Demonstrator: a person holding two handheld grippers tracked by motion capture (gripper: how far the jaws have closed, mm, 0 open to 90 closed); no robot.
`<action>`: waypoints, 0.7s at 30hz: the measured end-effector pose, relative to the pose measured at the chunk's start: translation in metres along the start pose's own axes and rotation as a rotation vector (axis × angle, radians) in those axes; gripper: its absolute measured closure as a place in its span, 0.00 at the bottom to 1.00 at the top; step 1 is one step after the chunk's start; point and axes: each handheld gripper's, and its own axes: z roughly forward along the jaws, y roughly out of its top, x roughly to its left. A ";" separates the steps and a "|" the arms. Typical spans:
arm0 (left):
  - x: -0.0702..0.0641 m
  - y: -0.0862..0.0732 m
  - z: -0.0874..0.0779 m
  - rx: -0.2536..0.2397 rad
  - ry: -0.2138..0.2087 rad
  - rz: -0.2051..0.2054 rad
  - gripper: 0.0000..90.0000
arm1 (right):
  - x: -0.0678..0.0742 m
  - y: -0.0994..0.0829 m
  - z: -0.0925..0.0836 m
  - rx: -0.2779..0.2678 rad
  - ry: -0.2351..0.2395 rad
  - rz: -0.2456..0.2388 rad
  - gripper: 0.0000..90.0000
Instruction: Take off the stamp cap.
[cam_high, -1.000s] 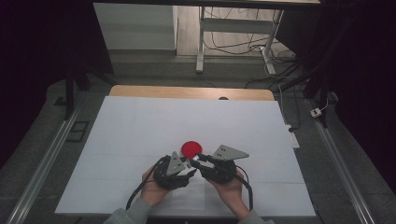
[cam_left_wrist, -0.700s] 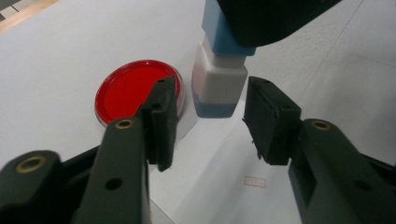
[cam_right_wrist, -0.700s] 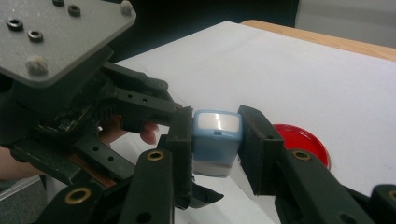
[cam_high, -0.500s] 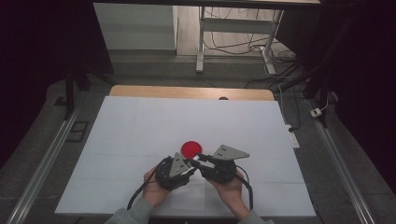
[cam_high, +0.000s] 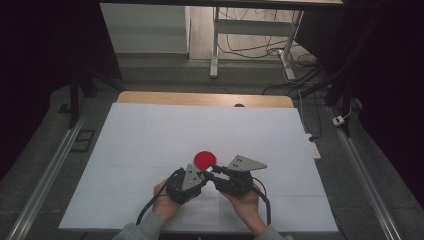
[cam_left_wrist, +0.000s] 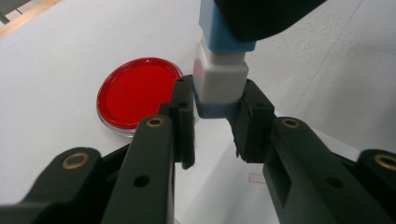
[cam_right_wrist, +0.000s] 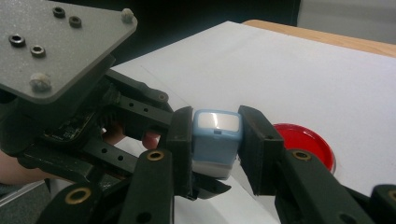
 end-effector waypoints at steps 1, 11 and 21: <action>0.000 0.000 0.000 0.000 0.003 0.002 0.79 | 0.000 0.000 0.000 -0.001 -0.001 0.003 0.74; -0.003 -0.001 0.000 -0.003 0.027 0.025 0.82 | 0.000 -0.001 0.000 -0.004 -0.009 0.026 0.74; -0.004 -0.002 0.000 0.001 0.019 0.025 0.82 | 0.002 -0.001 0.000 0.000 -0.021 0.038 0.74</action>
